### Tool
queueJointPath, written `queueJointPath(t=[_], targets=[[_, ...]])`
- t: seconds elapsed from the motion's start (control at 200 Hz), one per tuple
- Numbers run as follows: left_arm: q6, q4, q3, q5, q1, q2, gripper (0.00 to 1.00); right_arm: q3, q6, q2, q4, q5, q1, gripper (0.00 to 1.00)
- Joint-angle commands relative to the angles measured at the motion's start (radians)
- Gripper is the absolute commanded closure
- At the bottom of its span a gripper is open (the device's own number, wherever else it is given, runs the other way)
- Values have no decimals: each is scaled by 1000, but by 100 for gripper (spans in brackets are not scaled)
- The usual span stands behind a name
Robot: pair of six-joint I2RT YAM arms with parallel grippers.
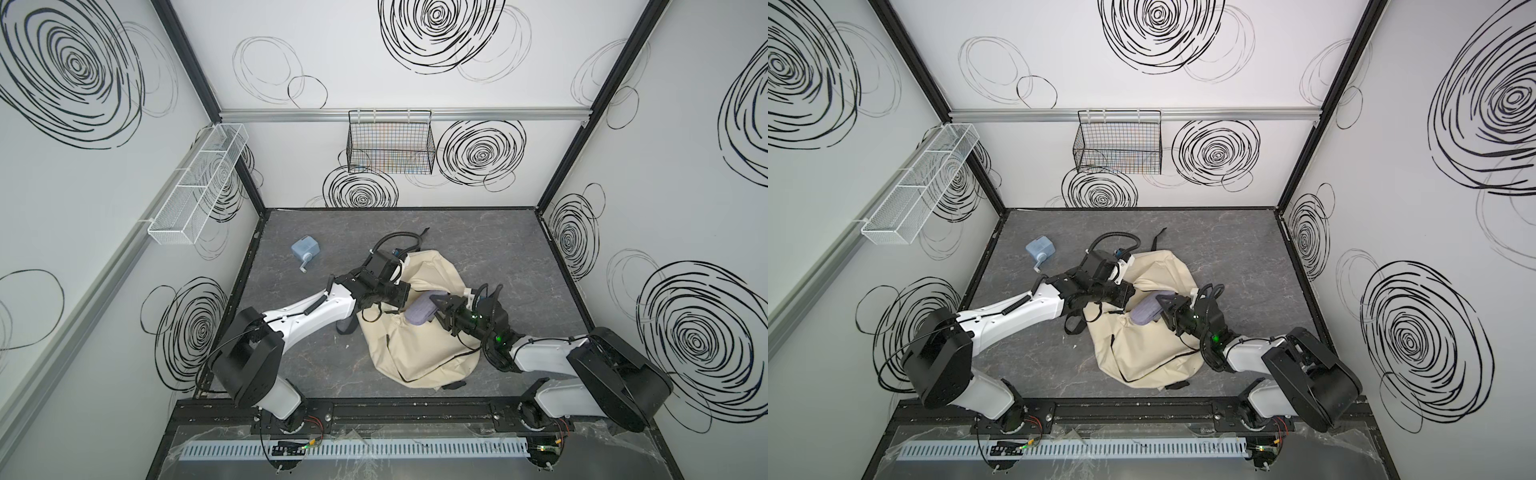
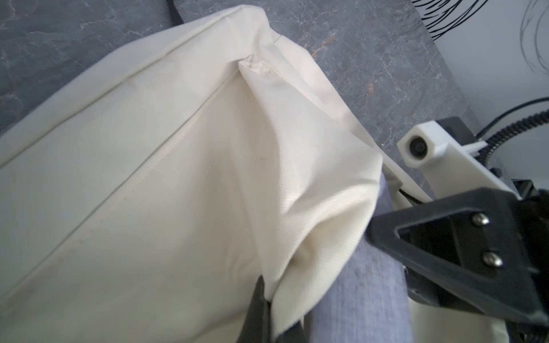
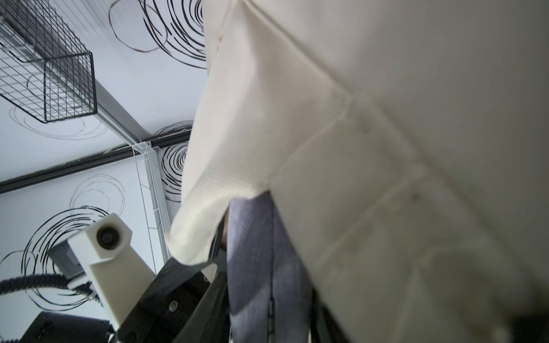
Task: Pack books, pencil case, and school supplies into a backpack
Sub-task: Place the glasses case in the student bag.
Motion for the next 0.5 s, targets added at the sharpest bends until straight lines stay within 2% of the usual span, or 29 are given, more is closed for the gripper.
queueJointPath(t=[0.0,0.2,0.34,0.435,0.495], targets=[[-16,75,28,89,-22,-21,100,60,-25,41,53,82,-34,86],[-2,79,58,123,-43,20,100,133,-35,153,118,91,-26,81],[18,70,58,120,-42,39,100,186,-84,201,97,101,-14,69],[23,68,50,117,-39,43,100,174,-82,218,103,97,-20,52],[31,57,47,105,-37,43,100,173,-85,222,81,62,-29,46]])
